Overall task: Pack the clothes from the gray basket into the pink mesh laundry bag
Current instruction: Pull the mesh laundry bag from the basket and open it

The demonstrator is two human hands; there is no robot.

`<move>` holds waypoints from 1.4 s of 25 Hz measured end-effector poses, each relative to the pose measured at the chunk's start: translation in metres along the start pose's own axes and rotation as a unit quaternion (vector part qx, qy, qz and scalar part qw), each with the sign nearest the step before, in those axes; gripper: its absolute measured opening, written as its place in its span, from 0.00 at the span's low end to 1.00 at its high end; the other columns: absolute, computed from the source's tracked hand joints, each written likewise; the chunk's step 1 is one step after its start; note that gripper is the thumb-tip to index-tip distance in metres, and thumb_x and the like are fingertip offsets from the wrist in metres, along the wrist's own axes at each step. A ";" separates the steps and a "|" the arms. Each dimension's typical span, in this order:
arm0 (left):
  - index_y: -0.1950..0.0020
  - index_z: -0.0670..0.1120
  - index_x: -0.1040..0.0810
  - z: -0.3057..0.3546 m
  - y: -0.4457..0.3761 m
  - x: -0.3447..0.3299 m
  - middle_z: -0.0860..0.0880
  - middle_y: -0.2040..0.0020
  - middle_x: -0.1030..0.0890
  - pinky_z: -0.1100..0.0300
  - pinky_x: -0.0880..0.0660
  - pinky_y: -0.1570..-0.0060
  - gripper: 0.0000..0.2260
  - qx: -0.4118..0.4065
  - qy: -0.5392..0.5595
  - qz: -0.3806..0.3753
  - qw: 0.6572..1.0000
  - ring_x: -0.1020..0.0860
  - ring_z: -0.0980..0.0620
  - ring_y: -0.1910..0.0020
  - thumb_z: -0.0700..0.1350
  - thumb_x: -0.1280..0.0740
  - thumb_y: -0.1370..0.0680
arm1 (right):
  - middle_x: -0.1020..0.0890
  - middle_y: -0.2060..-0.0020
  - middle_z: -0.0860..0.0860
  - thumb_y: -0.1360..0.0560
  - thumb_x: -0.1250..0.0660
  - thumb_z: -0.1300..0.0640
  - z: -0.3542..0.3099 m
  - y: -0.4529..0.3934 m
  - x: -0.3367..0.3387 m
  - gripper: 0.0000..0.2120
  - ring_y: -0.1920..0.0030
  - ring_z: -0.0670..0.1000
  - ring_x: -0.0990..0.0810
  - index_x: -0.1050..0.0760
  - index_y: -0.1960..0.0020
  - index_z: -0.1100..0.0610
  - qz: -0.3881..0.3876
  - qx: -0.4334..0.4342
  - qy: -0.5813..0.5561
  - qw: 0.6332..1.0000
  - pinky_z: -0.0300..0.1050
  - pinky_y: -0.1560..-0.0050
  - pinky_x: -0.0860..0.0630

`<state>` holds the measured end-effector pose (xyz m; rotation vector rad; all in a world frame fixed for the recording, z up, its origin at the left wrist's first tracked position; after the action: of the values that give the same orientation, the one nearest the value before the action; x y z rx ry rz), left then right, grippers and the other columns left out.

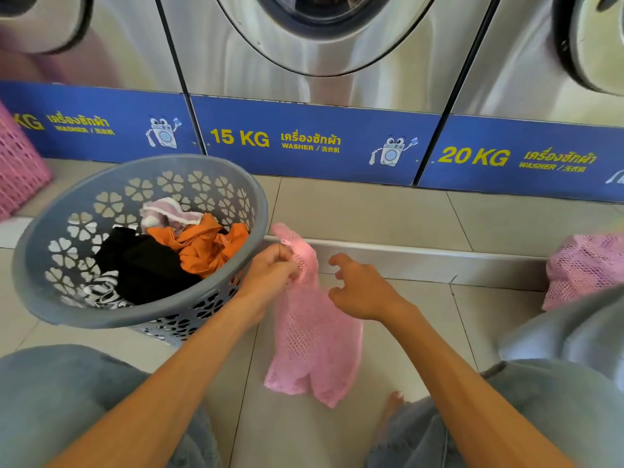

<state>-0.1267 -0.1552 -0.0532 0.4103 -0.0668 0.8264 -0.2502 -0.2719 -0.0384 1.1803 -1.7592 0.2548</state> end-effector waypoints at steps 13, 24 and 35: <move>0.49 0.46 0.22 0.015 0.001 0.000 0.47 0.57 0.19 0.56 0.25 0.55 0.06 -0.029 0.041 -0.027 0.998 0.22 0.52 0.59 0.41 0.28 0.25 | 0.20 0.53 0.46 0.21 0.29 0.50 -0.022 -0.001 0.011 0.14 0.54 0.49 0.20 0.25 0.40 0.55 0.157 0.051 -0.167 0.972 0.32 0.63 0.29; 0.49 0.51 0.19 0.025 0.006 -0.004 0.45 0.52 0.15 0.54 0.22 0.56 0.11 -0.061 0.057 -0.023 0.996 0.17 0.50 0.54 0.41 0.27 0.30 | 0.14 0.63 0.52 0.20 0.30 0.58 -0.008 -0.001 0.010 0.03 0.64 0.49 0.16 0.19 0.50 0.57 0.097 -0.019 -0.340 0.935 0.47 0.58 0.15; 0.55 0.49 0.19 0.050 0.010 0.013 0.45 0.56 0.18 0.52 0.23 0.55 0.11 -0.126 0.081 0.033 0.988 0.20 0.48 0.56 0.32 0.31 0.25 | 0.17 0.61 0.48 0.22 0.30 0.61 0.009 -0.012 0.005 0.06 0.60 0.50 0.18 0.20 0.57 0.53 0.112 -0.043 -0.259 0.958 0.47 0.57 0.17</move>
<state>-0.1200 -0.1588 -0.0007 0.1027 -0.0330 0.9010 -0.2460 -0.2862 -0.0431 1.0422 -2.3433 -0.0056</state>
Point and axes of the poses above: each hand's wrist, its own y-axis away from the middle knuckle, its own x-axis out of the back of the hand, z = x × y, the point moved 6 cm from there along -y, towards the middle knuckle
